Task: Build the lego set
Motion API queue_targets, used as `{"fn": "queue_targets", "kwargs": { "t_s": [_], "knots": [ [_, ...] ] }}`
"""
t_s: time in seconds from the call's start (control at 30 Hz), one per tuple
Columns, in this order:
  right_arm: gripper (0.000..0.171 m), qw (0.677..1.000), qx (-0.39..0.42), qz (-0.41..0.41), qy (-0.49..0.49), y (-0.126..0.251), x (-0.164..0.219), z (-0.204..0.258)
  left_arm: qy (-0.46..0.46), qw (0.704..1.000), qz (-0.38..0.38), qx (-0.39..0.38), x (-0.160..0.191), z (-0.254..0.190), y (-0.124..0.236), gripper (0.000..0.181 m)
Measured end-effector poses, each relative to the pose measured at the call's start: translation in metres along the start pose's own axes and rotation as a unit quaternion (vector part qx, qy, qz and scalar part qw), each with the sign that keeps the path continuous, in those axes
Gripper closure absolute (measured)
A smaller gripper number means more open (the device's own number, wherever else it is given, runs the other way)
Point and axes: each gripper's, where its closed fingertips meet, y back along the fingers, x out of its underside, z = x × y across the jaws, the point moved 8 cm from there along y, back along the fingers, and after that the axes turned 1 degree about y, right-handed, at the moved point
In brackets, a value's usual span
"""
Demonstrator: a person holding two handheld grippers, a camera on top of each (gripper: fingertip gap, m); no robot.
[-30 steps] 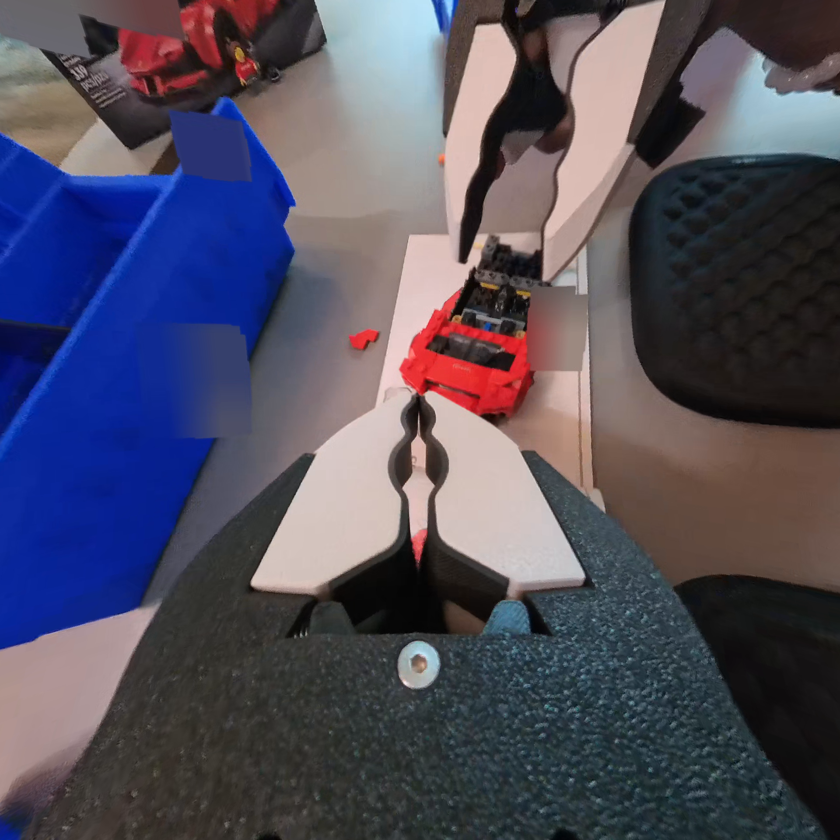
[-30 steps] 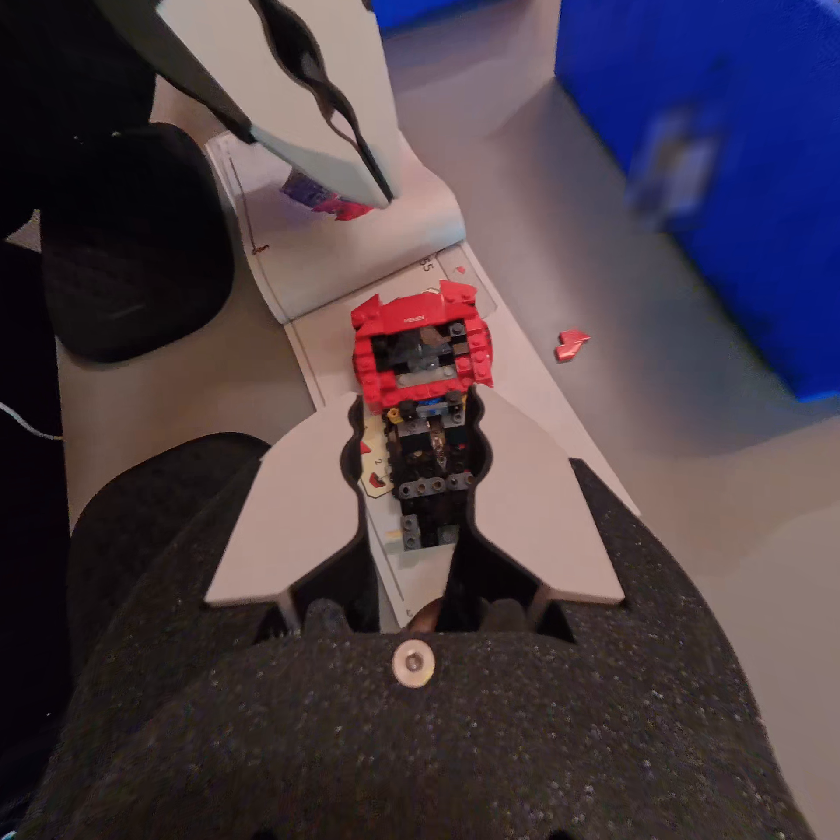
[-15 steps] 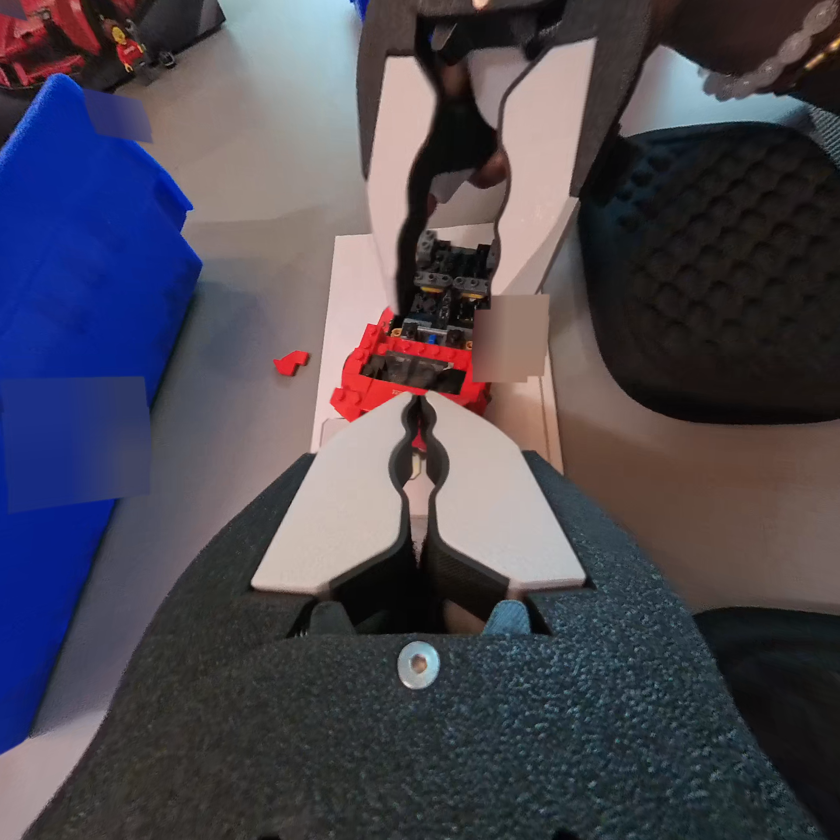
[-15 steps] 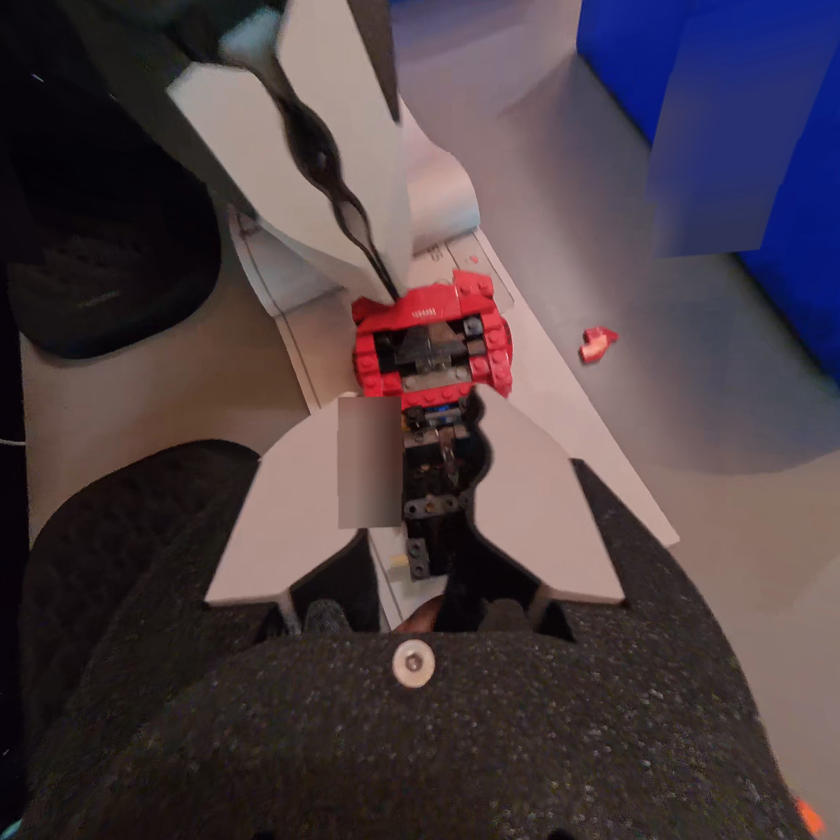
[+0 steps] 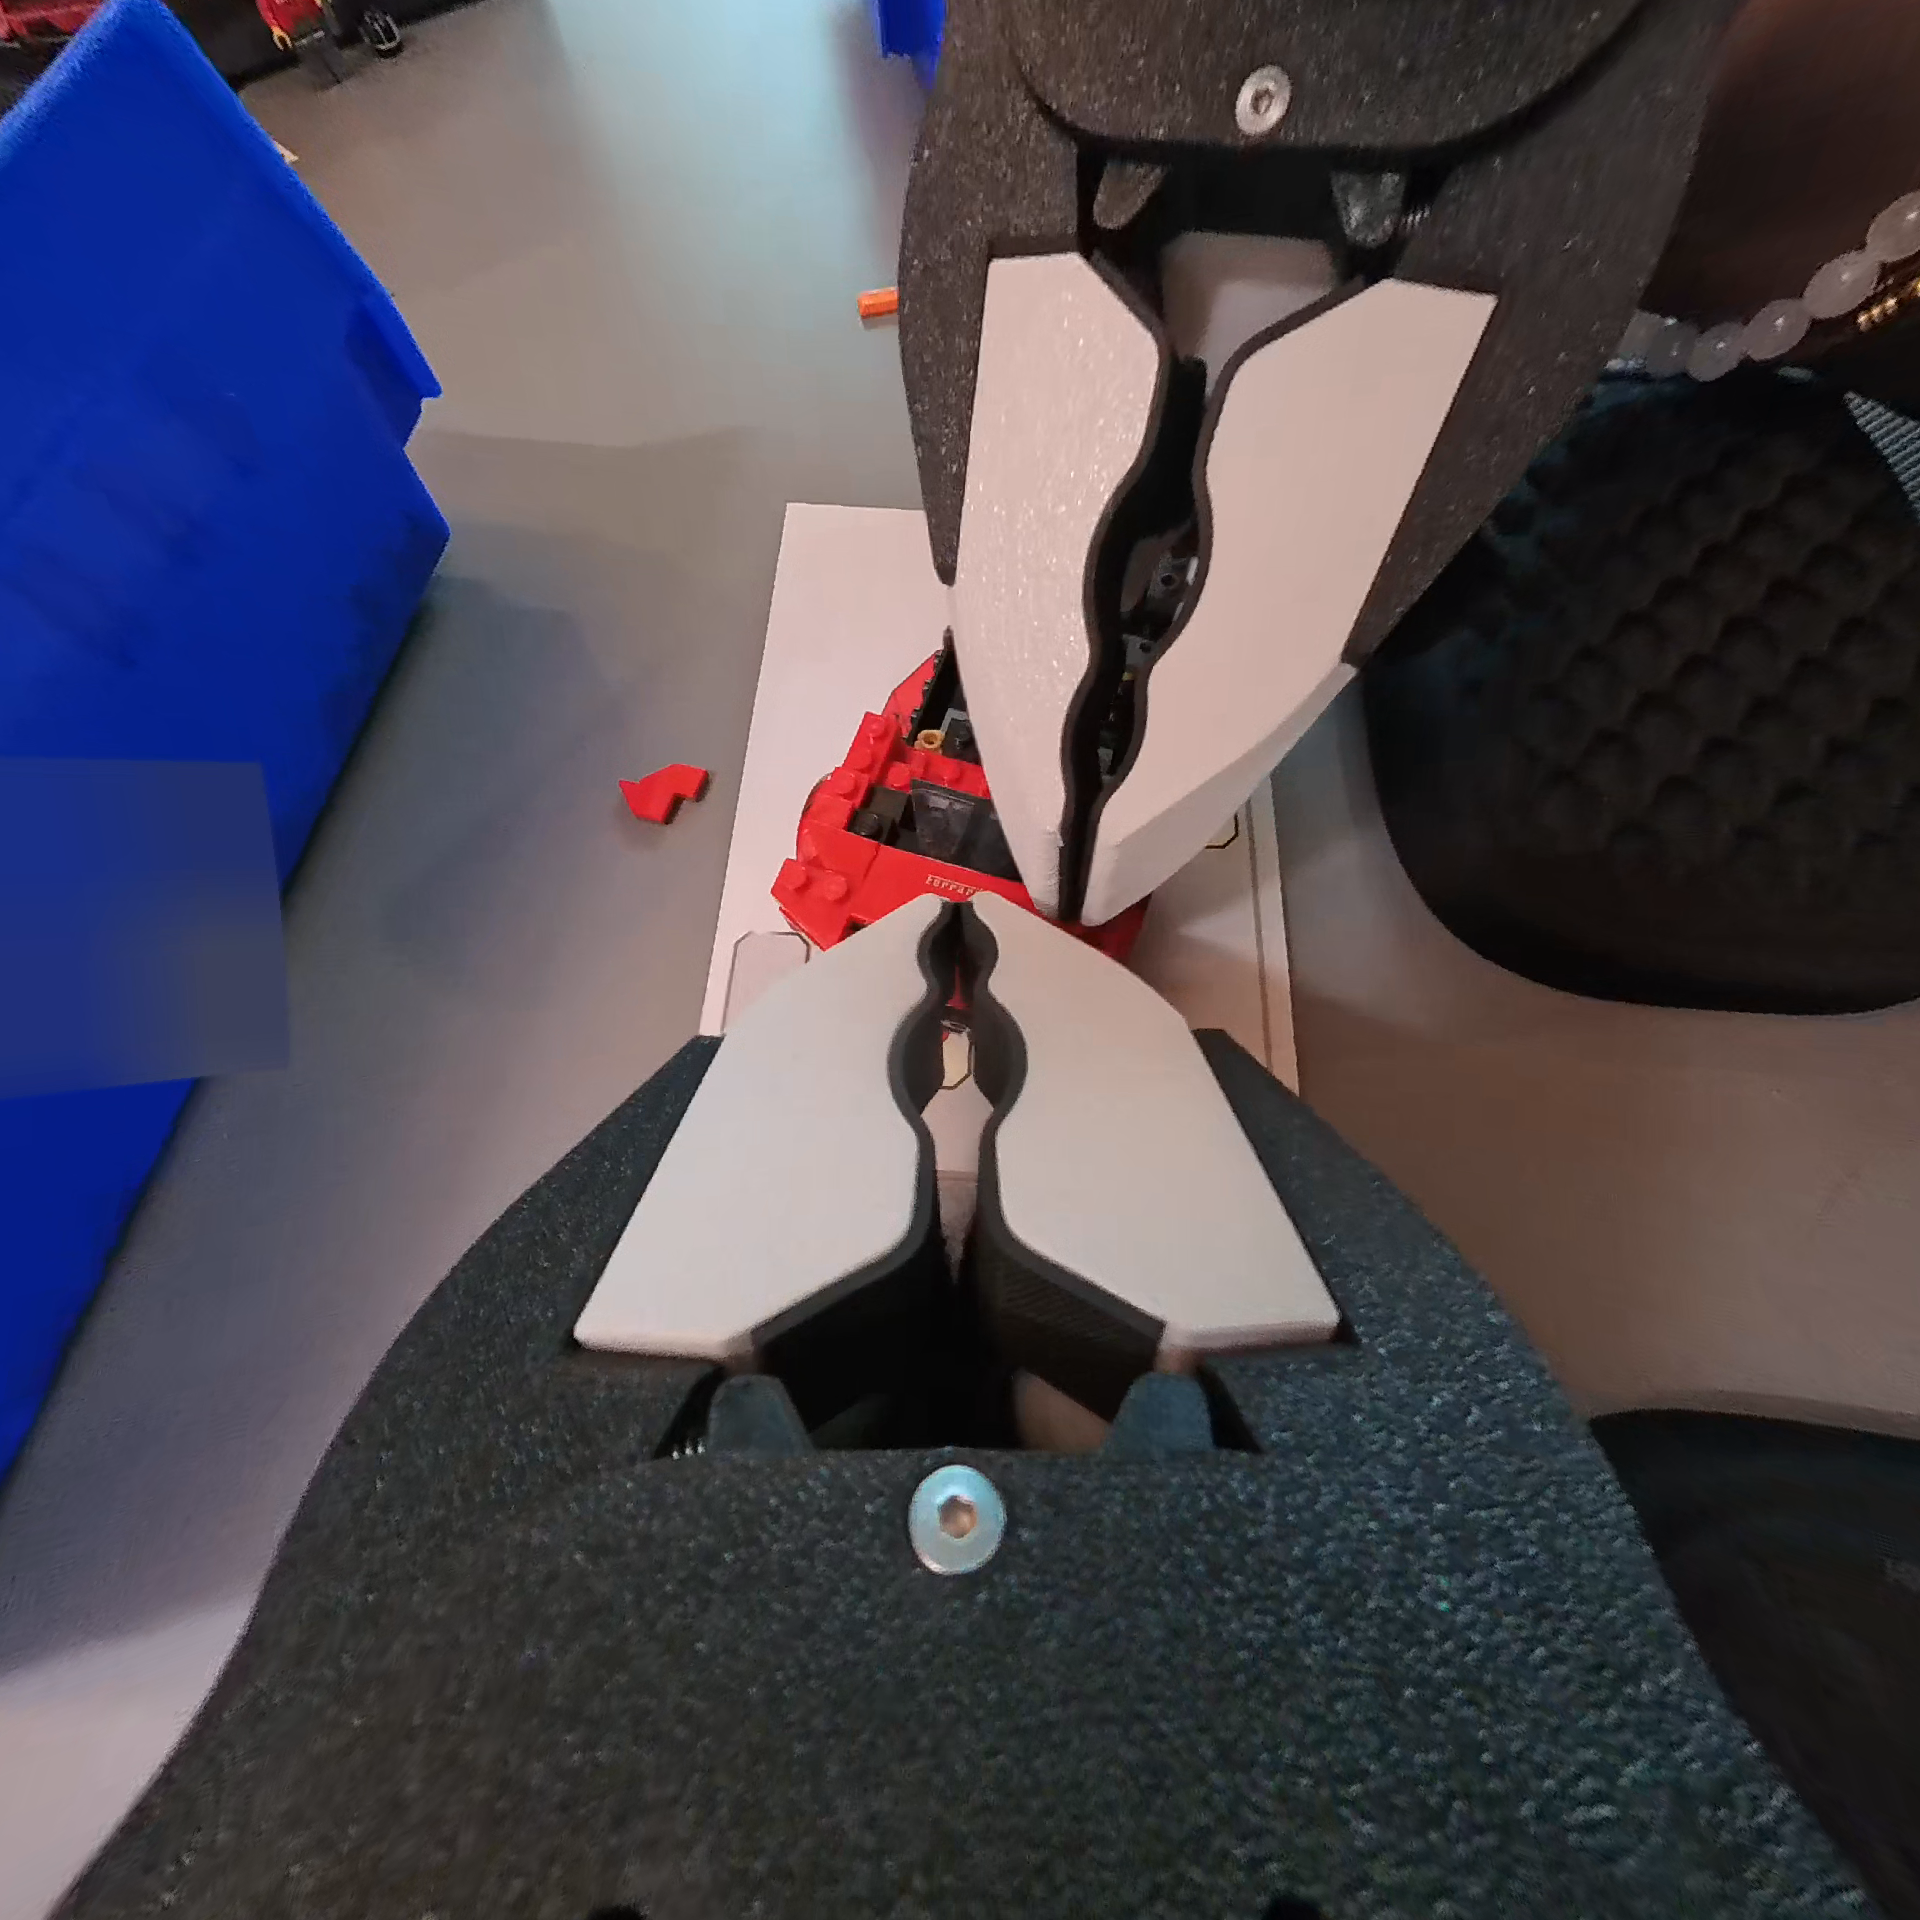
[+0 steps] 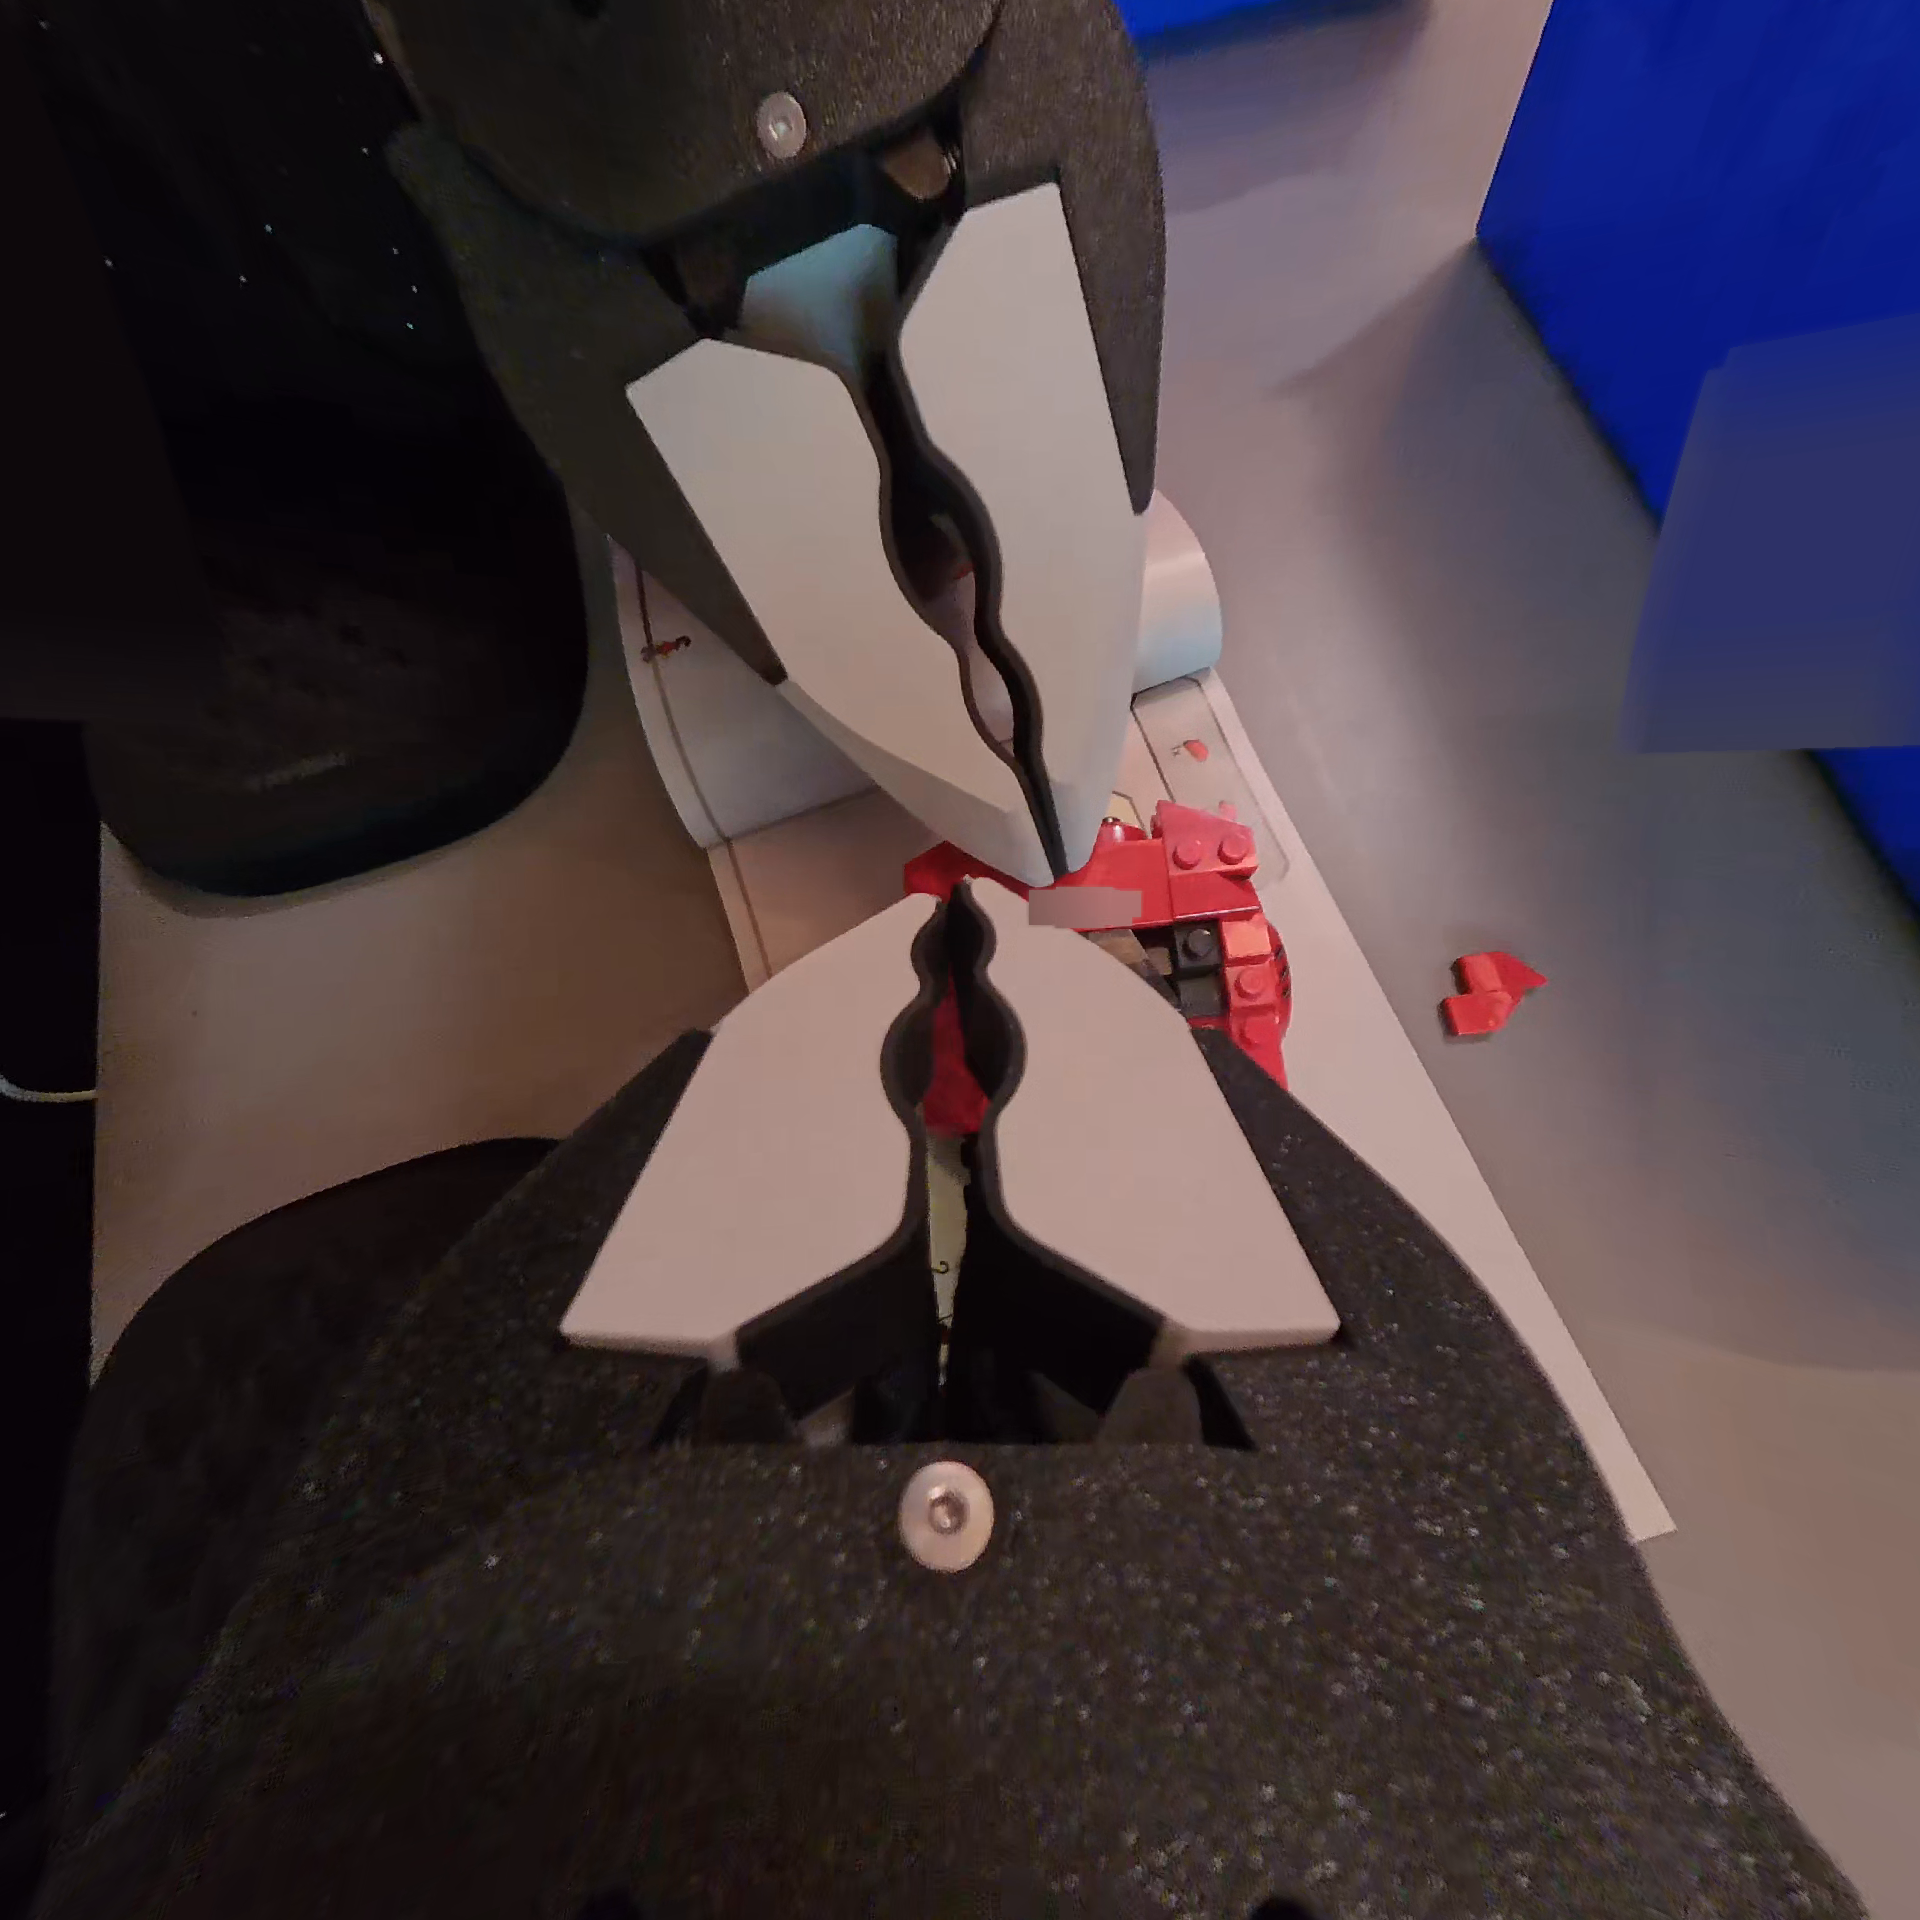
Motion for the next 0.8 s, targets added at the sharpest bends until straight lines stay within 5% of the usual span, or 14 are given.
{"fn": "queue_targets", "kwargs": {
  "t_s": [0.5, 0.8],
  "knots": [
    [0.171, 0.997, 0.042, -0.06, -0.031, 0.011, -0.002, -0.022, 0.004, 1.0, -0.003, 0.0, 0.001, 0.0, 0.0, 0.181],
    [0.171, 0.997, 0.069, -0.007, -0.034, 0.002, 0.003, -0.033, 0.002, 1.0, -0.001, 0.001, 0.001, 0.001, 0.0, 0.181]
  ]
}}
